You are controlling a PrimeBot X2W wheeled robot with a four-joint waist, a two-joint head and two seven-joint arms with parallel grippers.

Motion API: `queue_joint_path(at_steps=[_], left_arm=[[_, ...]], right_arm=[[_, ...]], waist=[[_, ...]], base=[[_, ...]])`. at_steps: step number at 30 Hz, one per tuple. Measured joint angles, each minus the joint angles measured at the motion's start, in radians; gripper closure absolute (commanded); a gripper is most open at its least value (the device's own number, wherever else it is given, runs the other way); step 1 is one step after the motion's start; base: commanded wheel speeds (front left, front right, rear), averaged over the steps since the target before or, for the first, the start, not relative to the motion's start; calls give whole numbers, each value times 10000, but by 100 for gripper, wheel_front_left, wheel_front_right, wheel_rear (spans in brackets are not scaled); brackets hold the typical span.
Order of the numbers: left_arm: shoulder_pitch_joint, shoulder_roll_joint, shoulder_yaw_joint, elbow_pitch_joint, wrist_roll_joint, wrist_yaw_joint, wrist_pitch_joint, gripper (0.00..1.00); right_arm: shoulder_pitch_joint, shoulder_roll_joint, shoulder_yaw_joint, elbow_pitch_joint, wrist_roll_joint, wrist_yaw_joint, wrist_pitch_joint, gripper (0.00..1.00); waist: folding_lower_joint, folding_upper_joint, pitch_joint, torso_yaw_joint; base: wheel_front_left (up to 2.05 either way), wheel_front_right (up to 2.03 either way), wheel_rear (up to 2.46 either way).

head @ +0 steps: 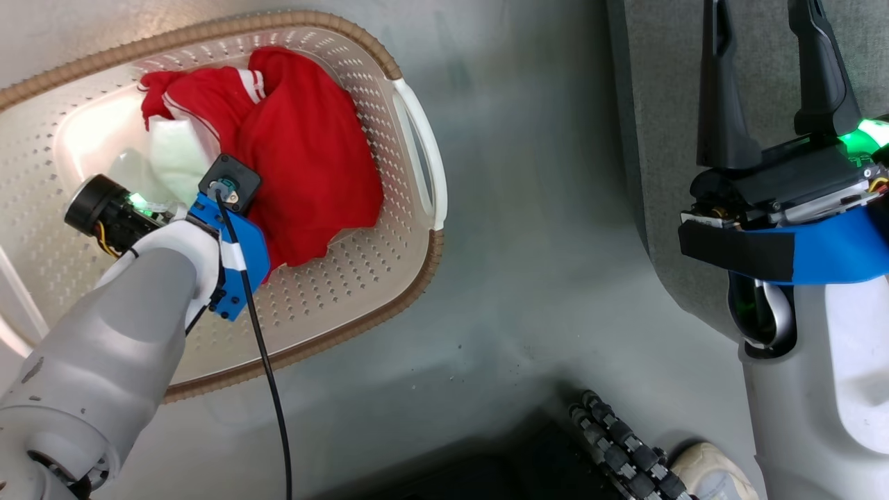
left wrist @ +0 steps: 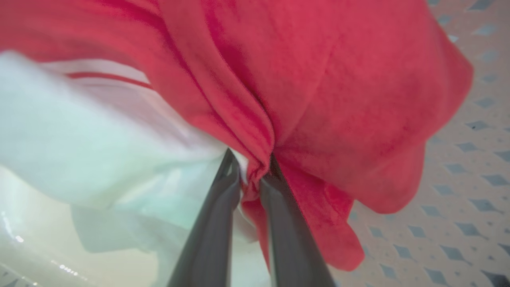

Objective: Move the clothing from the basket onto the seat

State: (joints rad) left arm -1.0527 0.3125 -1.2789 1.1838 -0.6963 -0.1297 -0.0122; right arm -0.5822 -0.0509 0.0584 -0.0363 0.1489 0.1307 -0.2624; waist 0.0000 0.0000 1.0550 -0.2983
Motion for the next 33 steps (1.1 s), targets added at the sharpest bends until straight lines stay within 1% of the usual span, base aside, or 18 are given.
queue_joint_path(at_steps=[10, 16, 26, 31, 33], left_arm=[[59, -374, -8, -146, -374, 0, -846, 100], [219, -671, 2, -201, -924, 0, -1524, 100], [690, -1057, -2, -550, -1475, 0, -2322, 100], [859, -1229, 54, -846, -1590, 0, -2468, 100], [877, -1225, 301, -1120, -1553, 0, -2470, 100]], right_arm=[[-44, 0, -107, 221, -63, 0, 0, 0], [-32, 2, -184, 472, -155, 0, 0, 0], [353, 4, -508, 922, -485, 0, 0, 0], [718, 6, -721, 1124, -681, 0, 0, 0], [853, 8, -817, 1191, -738, 0, 0, 0]], waist=[[0, 0, -600, 291], [0, 0, -1173, 552], [0, 0, -2570, 1089], [0, 0, -3398, 1419], [-1, 0, -3731, 1560]], base=[[0, 0, 0], [0, 0, 0], [0, 0, 0], [0, 0, 0], [0, 0, 0]])
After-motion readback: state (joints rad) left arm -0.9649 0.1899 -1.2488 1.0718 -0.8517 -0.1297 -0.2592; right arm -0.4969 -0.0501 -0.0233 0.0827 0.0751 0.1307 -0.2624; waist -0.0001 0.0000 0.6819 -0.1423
